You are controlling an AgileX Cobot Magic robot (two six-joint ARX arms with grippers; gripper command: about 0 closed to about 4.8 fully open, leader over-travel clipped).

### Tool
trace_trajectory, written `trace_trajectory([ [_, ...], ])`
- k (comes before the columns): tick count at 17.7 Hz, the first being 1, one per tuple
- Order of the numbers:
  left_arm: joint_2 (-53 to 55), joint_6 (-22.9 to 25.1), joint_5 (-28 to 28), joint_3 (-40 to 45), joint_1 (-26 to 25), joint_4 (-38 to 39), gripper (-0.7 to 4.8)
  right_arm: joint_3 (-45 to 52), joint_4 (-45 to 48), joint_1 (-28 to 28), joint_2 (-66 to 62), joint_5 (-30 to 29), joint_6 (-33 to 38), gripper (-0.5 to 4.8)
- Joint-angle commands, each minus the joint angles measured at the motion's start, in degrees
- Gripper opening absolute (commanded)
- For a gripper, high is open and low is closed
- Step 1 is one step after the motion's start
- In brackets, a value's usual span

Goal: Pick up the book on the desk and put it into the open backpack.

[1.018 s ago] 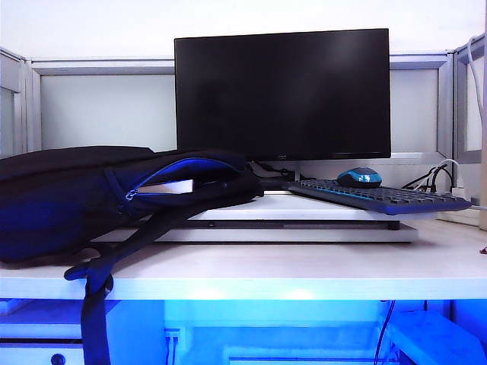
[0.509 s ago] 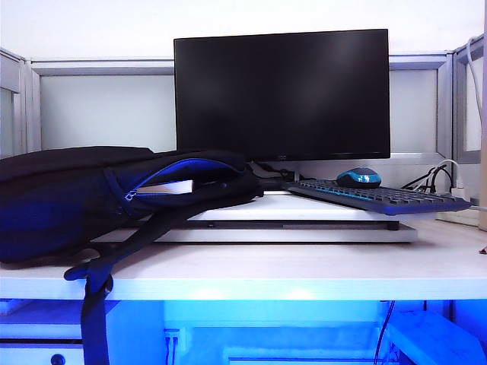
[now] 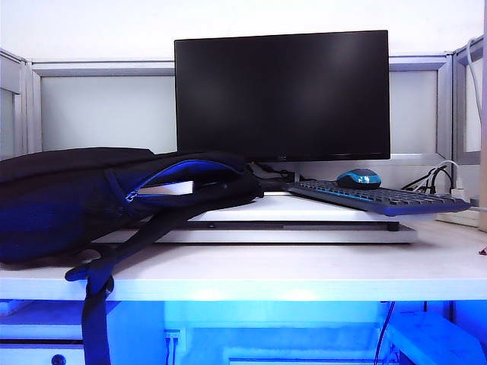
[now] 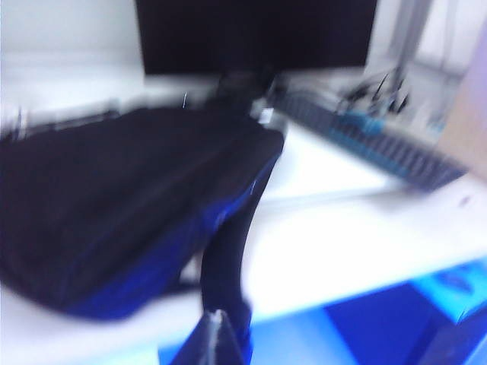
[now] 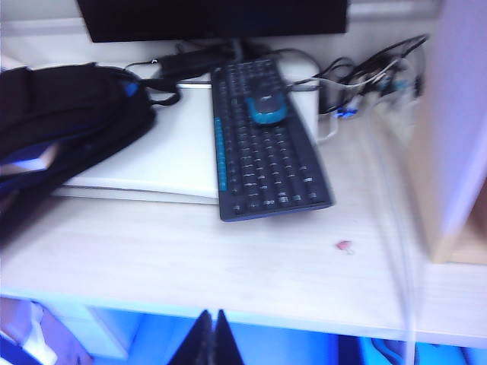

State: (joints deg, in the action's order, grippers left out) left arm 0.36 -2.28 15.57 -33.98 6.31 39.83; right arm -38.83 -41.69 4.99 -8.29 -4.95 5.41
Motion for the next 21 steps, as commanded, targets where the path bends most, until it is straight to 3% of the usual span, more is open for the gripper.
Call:
trace_trajectory([
  [1,-0.11,-0.15,-0.35,4.0,-0.09,-6.19,-0.04,7.37,7.67,0.07,2.73,0.39,5.88,-0.09],
  [6,-0.11,-4.42,-0.39,14.82,-0.04,-19.41,-0.04,20.48,20.02,0.07,3.37,0.37,7.02,-0.09],
  [11,-0.13,-7.91,-8.52,26.43,-0.04,-28.13,-0.04,29.11,24.48,0.09,3.37,0.37,6.99,-0.09],
  [13,-0.13,-9.31,-8.98,30.69,-0.04,-32.37,-0.04,32.76,26.43,0.09,3.37,0.39,6.99,-0.09],
  [21,-0.13,-6.54,-14.69,33.59,-0.02,-29.33,-0.03,37.27,28.26,0.09,3.28,1.64,6.99,-0.08],
])
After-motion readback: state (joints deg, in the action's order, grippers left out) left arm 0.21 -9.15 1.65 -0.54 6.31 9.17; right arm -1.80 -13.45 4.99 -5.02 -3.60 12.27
